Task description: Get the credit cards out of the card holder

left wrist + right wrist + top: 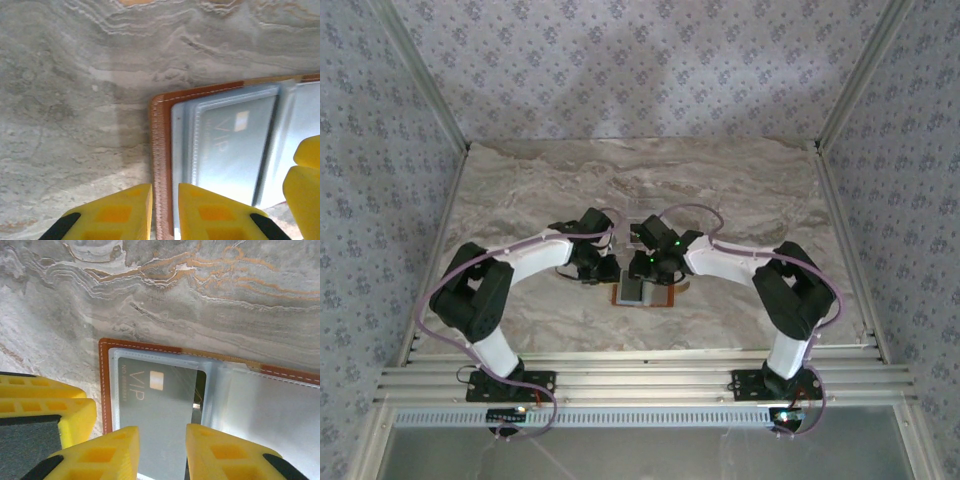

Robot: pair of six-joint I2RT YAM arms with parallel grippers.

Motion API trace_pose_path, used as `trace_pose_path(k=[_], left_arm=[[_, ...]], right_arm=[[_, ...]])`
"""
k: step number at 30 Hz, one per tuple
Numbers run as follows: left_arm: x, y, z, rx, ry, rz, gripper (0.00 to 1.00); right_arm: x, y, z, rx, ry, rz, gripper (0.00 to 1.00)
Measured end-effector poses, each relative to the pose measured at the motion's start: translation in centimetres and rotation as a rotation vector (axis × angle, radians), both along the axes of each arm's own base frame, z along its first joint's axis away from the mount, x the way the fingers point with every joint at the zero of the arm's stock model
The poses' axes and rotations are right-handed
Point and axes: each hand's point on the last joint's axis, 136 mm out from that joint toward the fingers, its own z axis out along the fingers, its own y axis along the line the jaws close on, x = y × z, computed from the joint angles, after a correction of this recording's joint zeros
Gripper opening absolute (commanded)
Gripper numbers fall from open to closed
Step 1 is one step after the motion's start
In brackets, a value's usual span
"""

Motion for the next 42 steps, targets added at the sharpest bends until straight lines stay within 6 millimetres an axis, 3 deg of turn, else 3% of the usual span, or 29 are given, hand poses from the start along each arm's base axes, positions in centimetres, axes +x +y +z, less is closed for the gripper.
trace_pose_path(k=[6, 11, 19, 42], left_arm=[[-0.2, -0.9, 0.4, -0.048, 0.013, -0.006, 0.21], [-0.3, -1.4, -0.4, -0.056, 0.033, -0.016, 0.21], [-0.3, -1.4, -1.2, -0.045, 0.046, -0.017, 0.2], [-0.1, -1.1, -1.3, -0.021, 0.041, -0.013, 0.2]], right_arm=[[-0.4, -0.5, -0.4, -0.009, 0.01, -0.004, 0.32], [-0.5, -0.2, -0.9, 0.007, 0.029, 0.0, 0.32], [-0.6, 0.4, -2.0, 0.017, 0.053, 0.01, 0.32], [-0.7, -0.5, -2.4, -0.034, 0.057, -0.002, 0.3]])
